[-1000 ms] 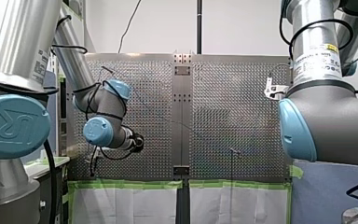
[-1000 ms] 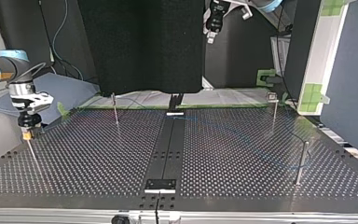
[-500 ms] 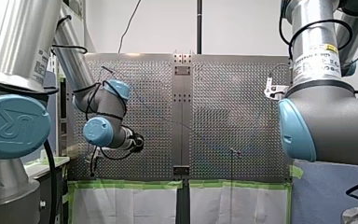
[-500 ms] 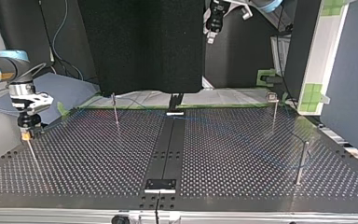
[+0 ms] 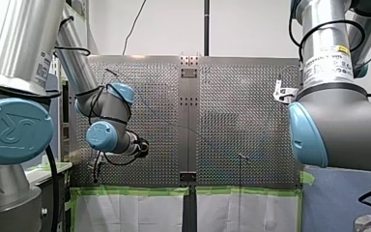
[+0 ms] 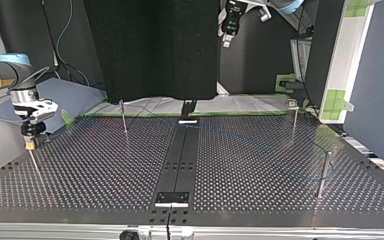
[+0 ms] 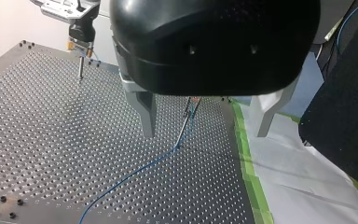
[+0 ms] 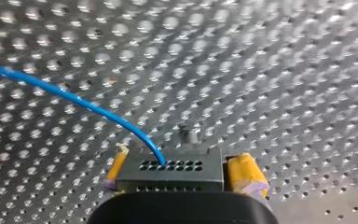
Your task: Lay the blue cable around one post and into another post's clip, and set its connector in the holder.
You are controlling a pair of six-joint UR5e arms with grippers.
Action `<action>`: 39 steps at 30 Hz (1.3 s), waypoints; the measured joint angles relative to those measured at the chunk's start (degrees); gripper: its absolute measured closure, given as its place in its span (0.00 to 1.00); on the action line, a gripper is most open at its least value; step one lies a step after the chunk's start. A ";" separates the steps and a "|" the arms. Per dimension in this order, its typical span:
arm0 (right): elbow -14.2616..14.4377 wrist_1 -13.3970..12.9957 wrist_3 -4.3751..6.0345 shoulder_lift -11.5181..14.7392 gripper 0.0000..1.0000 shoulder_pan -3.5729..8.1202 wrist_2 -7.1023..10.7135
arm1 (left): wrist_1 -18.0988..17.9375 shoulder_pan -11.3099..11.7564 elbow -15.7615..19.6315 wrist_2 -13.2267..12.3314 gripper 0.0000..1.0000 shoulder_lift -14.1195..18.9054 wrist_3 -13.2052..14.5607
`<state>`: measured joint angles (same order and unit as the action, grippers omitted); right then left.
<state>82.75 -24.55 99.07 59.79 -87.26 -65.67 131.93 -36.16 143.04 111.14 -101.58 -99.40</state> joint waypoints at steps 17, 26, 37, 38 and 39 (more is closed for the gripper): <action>0.15 0.07 -0.01 -0.11 0.09 0.07 -0.02 | 0.00 0.12 0.01 0.13 0.00 0.01 0.08; 0.14 0.07 -0.01 -0.11 0.09 0.07 -0.02 | -0.02 0.26 0.01 0.17 0.00 0.01 0.16; 0.14 0.08 0.00 -0.11 0.09 0.07 -0.02 | -0.66 0.42 0.17 -0.25 0.00 0.02 0.12; 0.14 0.08 -0.01 -0.11 0.09 0.07 -0.02 | -0.93 0.40 0.17 -0.59 0.00 0.02 0.07; 0.14 0.08 -0.01 -0.11 0.09 0.07 -0.02 | -1.18 0.40 0.17 -0.87 0.00 0.02 0.01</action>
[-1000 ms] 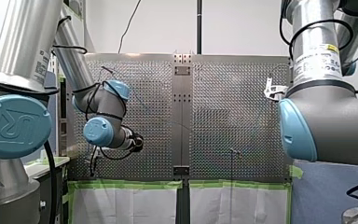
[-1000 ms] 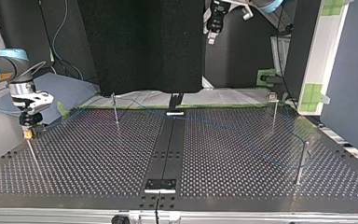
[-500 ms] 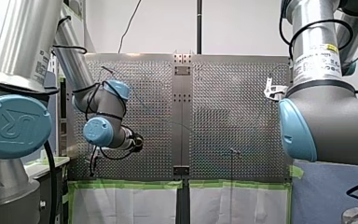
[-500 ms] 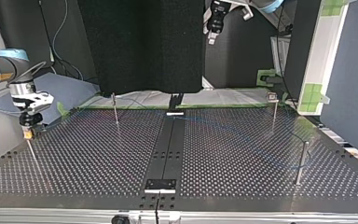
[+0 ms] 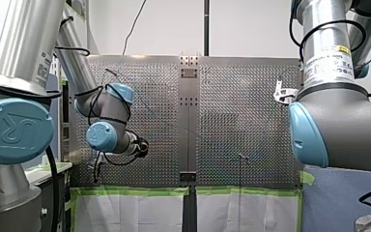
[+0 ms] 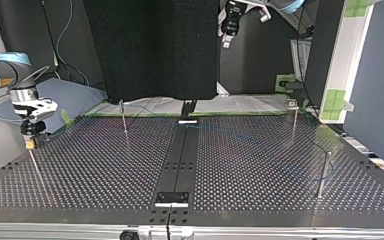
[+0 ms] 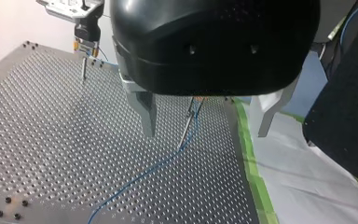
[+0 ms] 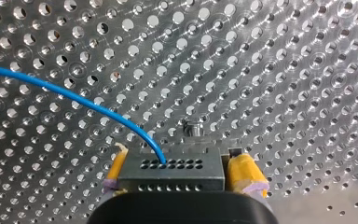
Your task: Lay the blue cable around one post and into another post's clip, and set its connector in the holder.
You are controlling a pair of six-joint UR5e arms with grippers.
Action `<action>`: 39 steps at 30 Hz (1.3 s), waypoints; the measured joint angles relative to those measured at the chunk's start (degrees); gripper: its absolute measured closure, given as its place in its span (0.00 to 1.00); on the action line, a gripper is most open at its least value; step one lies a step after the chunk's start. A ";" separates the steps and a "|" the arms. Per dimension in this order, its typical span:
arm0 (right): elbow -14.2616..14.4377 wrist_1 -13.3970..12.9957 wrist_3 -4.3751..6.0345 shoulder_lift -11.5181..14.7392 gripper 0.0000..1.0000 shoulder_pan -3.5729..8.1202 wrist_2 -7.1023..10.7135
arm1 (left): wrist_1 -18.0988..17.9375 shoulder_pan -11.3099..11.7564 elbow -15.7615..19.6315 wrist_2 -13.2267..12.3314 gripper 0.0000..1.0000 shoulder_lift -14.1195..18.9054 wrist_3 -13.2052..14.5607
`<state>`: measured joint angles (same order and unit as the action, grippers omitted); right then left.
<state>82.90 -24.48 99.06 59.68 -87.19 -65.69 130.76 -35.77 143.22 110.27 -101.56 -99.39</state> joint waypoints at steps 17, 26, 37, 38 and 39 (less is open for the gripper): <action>0.00 0.00 0.00 0.00 0.09 0.00 0.00 | -3.46 -0.03 0.03 -1.51 0.00 0.01 -1.50; 0.00 0.00 0.00 0.00 0.09 0.00 0.00 | -3.46 -0.03 0.03 -1.51 0.00 0.01 -1.50; 0.00 0.00 0.00 0.00 0.09 0.00 0.00 | -3.46 -0.03 0.02 -1.51 0.00 0.01 -1.50; 0.00 0.00 0.00 0.00 0.09 0.00 0.00 | -3.46 -0.03 0.02 -1.51 0.00 0.01 -1.50; 0.00 0.00 0.00 0.00 0.09 0.00 0.00 | -3.46 -0.03 0.02 -1.51 0.00 0.02 -1.50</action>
